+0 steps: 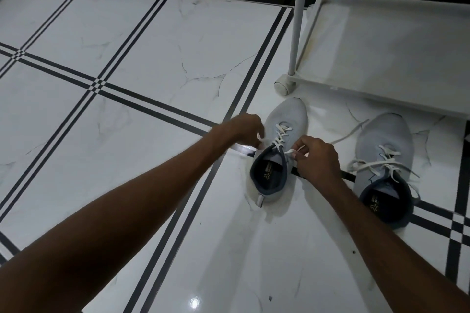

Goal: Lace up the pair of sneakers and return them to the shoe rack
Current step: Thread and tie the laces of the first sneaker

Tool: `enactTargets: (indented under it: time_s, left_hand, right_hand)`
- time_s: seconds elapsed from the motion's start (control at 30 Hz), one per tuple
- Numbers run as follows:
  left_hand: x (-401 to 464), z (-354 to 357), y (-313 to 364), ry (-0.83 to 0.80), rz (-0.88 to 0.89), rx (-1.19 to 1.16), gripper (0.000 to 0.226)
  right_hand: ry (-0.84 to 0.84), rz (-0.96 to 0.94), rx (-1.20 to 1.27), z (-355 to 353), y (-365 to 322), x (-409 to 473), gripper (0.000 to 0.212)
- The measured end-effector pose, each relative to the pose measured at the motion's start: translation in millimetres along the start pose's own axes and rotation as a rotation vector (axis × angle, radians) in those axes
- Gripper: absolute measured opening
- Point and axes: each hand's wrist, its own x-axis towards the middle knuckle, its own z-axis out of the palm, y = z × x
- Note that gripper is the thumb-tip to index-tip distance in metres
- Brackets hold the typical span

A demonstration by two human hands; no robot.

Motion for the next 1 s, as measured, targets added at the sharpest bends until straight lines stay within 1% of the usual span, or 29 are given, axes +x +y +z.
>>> enactTargets:
  time_s: [0.07, 0.13, 0.2, 0.23, 0.3, 0.37, 0.5, 0.6, 0.67, 0.7, 0.73, 0.77, 0.8, 0.83, 0.87, 0.9, 0.93, 0.97, 1.0]
  left_hand:
    - [-2.6, 19.0, -0.9, 0.132, 0.080, -0.151, 0.026]
    - [-3.8, 31.2, -4.5, 0.207, 0.074, -0.274, 0.026]
    - [-5.0, 36.5, -7.1, 0.252, 0.066, -0.345, 0.019]
    - [-6.3, 37.6, -7.3, 0.283, 0.076, -0.340, 0.014]
    - [-8.6, 41.8, -8.0, 0.357, 0.110, -0.255, 0.009]
    - [-11.7, 49.9, -10.7, 0.413, 0.131, -0.165, 0.015]
    - [-22.9, 60.2, -10.4, 0.435, 0.156, 0.027, 0.021]
    - [-23.5, 63.0, -15.9, 0.453, 0.157, 0.095, 0.022]
    - [-21.0, 70.5, -24.0, 0.515, 0.124, 0.121, 0.015]
    - [-18.9, 75.5, -28.4, 0.569, 0.057, 0.088, 0.017]
    - [-17.5, 80.8, -31.7, 0.610, -0.053, 0.020, 0.024]
    - [-18.8, 82.4, -31.9, 0.605, -0.179, -0.082, 0.029]
    - [-18.6, 82.4, -31.4, 0.542, -0.302, -0.223, 0.038]
    - [-17.5, 81.4, -29.8, 0.435, -0.398, -0.443, 0.050]
    - [-15.0, 79.8, -25.6, 0.318, -0.452, -0.721, 0.057]
    - [-12.8, 77.1, -19.4, 0.222, -0.479, -0.965, 0.057]
    - [-10.3, 73.7, -13.6, 0.180, -0.475, -1.085, 0.052]
    - [-5.6, 72.3, -11.2, 0.189, -0.454, -1.106, 0.042]
    - [-2.4, 69.8, -9.3, 0.218, -0.448, -1.094, 0.032]
  right_hand:
    - [-0.016, -0.033, 0.050, 0.7, -1.7, -0.9, 0.006]
    - [-0.036, -0.039, 0.091, 2.6, -1.6, -1.1, 0.011]
    - [-0.034, -0.029, 0.120, 3.5, -0.7, -0.1, 0.015]
    - [-0.037, -0.019, 0.134, 2.8, -1.1, -0.5, 0.018]
    - [-0.025, -0.011, 0.135, 1.2, 1.3, -0.7, 0.023]
    - [0.009, -0.016, 0.099, 0.2, 7.0, 0.3, 0.025]
    - [0.056, -0.019, -0.032, 3.9, 14.1, -0.3, 0.025]
    - [0.069, -0.043, -0.111, 10.1, 17.7, 3.3, 0.027]
    - [0.064, -0.055, -0.103, 12.0, 20.2, 4.7, 0.022]
    - [0.086, -0.050, -0.082, 12.4, 20.2, 4.0, 0.015]
    - [0.135, -0.035, -0.060, 13.0, 19.0, 1.9, 0.011]
    - [0.204, 0.008, -0.055, 11.3, 13.7, -2.2, 0.013]
    - [0.284, 0.067, -0.059, 13.9, 12.4, -4.3, 0.012]
    - [0.327, 0.160, -0.049, 15.8, 9.2, -5.9, 0.012]
    - [0.308, 0.291, 0.004, 18.6, 7.6, -5.0, 0.023]
    - [0.228, 0.445, 0.119, 21.0, 4.1, -3.5, 0.039]
    - [0.128, 0.577, 0.282, 22.8, 1.9, -1.6, 0.051]
    - [0.037, 0.663, 0.440, 21.6, -1.6, 1.2, 0.052]
    - [-0.013, 0.695, 0.556, 20.0, -3.1, 5.6, 0.046]
